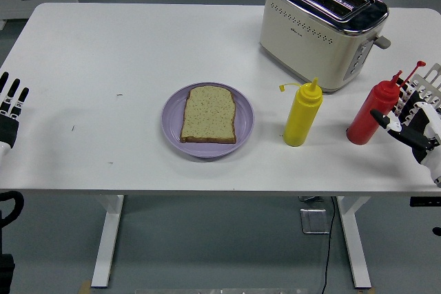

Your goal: Pick up the cup,pour liquid into bread,place the cup on the desk

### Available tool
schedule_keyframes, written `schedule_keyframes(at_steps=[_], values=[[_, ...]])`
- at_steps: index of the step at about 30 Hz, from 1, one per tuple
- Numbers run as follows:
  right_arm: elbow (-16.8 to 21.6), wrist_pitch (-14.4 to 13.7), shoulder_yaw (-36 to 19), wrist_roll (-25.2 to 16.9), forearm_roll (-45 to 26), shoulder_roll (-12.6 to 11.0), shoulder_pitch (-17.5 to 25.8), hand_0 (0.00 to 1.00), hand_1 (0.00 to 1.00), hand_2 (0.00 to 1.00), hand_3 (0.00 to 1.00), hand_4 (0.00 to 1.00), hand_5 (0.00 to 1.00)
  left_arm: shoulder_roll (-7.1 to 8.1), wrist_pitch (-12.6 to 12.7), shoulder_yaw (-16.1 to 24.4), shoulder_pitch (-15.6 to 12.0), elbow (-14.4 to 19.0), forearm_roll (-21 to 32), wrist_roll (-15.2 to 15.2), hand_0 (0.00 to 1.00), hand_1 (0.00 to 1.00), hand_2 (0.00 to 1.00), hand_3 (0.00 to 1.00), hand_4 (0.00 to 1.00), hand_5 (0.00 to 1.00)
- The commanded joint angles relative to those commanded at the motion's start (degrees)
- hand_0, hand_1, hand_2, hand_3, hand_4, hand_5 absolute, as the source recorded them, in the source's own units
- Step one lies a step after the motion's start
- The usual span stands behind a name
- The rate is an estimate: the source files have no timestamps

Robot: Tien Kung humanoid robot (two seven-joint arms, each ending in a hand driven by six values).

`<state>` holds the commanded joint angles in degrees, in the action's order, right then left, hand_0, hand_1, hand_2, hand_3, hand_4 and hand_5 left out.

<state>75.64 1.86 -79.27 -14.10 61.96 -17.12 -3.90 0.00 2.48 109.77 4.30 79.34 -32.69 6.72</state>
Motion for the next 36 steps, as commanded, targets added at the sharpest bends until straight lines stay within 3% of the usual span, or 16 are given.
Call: schedule_keyframes(at_steps=[11, 12, 17, 18, 23, 24, 29, 30, 34, 36], values=[[-3.2, -2.7, 2.7, -0.1, 0.4, 2.5, -4.3, 0.953, 0.9, 0.956, 0.998, 0.909, 0.269, 0.0, 0.0, 0.2, 0.1, 0.0, 0.1, 0.0, 0.778, 0.732, 0.729, 0.666, 0.529, 0.939], [-3.5, -3.0, 3.0, -0.1, 0.3, 2.6, -4.6, 0.916, 0.853, 0.902, 0.978, 0.906, 0.269, 0.0, 0.0, 0.2, 0.1, 0.0, 0.1, 0.0, 0.778, 0.732, 0.728, 0.667, 0.528, 0.938], [-4.6, -4.9, 4.3, -0.2, -0.1, 3.3, -5.9, 0.916, 0.853, 0.902, 0.978, 0.906, 0.269, 0.0, 0.1, 0.4, 0.2, 0.0, 0.1, 0.0, 0.778, 0.732, 0.728, 0.667, 0.528, 0.938], [-4.8, -5.1, 4.4, -0.2, -0.2, 3.4, -6.0, 0.861, 0.799, 0.801, 0.909, 0.901, 0.267, 0.0, 0.1, 0.5, 0.2, 0.0, 0.1, 0.0, 0.778, 0.732, 0.728, 0.668, 0.528, 0.939], [-5.6, -7.9, 5.1, 1.0, -0.7, 3.9, -7.0, 0.861, 0.799, 0.801, 0.909, 0.901, 0.267, 0.0, 0.1, 0.5, 0.3, -0.1, 0.1, 0.0, 0.778, 0.732, 0.728, 0.668, 0.528, 0.939], [-5.6, -8.1, 5.2, 1.2, -0.9, 3.9, -7.1, 0.755, 0.628, 0.573, 0.729, 0.897, 0.261, 0.0, 0.1, 0.6, 0.3, -0.1, 0.1, 0.0, 0.778, 0.731, 0.728, 0.667, 0.528, 0.94], [-6.0, -10.5, 5.6, 1.5, -3.1, 4.2, -7.6, 0.755, 0.628, 0.573, 0.729, 0.897, 0.261, 0.0, 0.1, 0.6, 0.3, -0.1, 0.1, 0.0, 0.778, 0.731, 0.728, 0.667, 0.528, 0.94], [-6.0, -11.8, 5.8, 1.3, -4.3, 4.3, -7.6, 0.543, 0.44, 0.424, 0.545, 0.889, 0.244, 0.0, 0.1, 0.6, 0.3, -0.1, 0.1, 0.0, 0.778, 0.732, 0.728, 0.666, 0.527, 0.942], [-6.1, -16.5, 6.2, 0.7, -9.8, 4.9, -8.0, 0.543, 0.44, 0.424, 0.545, 0.889, 0.244, 0.0, 0.2, 0.6, 0.3, -0.2, 0.1, 0.0, 0.778, 0.732, 0.728, 0.666, 0.527, 0.942], [-6.1, -17.0, 6.4, 0.3, -12.5, 5.2, -8.2, 0.543, 0.44, 0.424, 0.545, 0.889, 0.244, 0.0, 0.2, 0.7, 0.2, -0.2, 0.1, 0.0, 0.778, 0.732, 0.728, 0.666, 0.527, 0.942]])
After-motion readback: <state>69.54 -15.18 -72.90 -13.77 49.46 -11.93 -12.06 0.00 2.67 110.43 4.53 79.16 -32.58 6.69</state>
